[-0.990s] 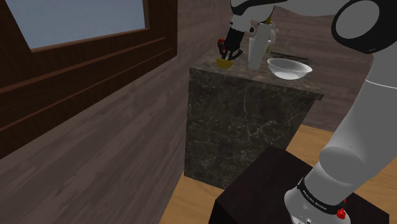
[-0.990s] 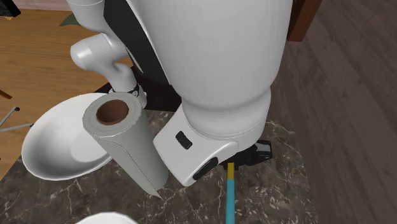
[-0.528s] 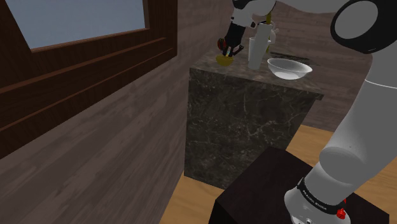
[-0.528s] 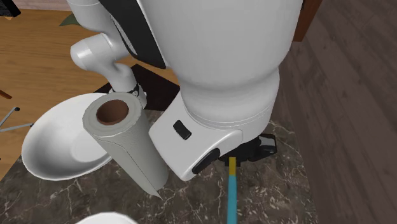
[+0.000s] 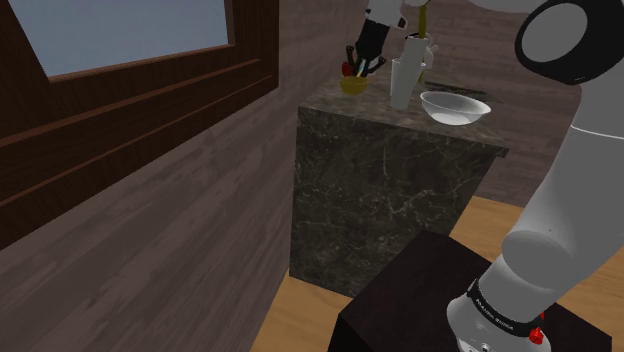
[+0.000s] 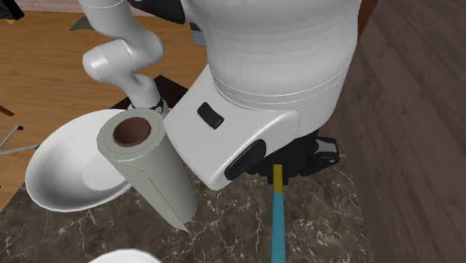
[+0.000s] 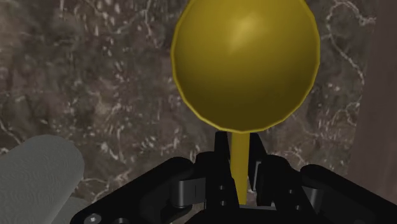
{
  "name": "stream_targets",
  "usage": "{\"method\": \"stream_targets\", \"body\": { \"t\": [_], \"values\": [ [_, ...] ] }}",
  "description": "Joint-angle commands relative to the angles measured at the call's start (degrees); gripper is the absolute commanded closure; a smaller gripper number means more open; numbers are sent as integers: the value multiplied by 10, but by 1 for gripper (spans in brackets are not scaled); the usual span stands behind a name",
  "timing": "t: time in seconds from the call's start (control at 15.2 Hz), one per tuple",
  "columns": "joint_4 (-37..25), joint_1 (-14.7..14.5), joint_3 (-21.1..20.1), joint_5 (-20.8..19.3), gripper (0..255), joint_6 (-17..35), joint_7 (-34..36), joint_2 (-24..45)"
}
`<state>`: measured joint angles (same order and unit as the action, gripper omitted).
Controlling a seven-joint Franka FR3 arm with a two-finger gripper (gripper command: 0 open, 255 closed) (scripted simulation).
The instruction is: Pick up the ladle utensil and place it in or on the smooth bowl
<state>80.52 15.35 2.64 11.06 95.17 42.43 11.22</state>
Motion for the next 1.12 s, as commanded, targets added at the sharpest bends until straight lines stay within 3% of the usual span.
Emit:
{"method": "stream_targets", "body": {
  "t": [0.0,0.79,1.06],
  "values": [
    [-22,1,0,0,255,-17,2,5],
    [-183,7,1,3,255,-129,19,53],
    [-55,24,13,2,255,-102,-18,-42]
  ]
}}
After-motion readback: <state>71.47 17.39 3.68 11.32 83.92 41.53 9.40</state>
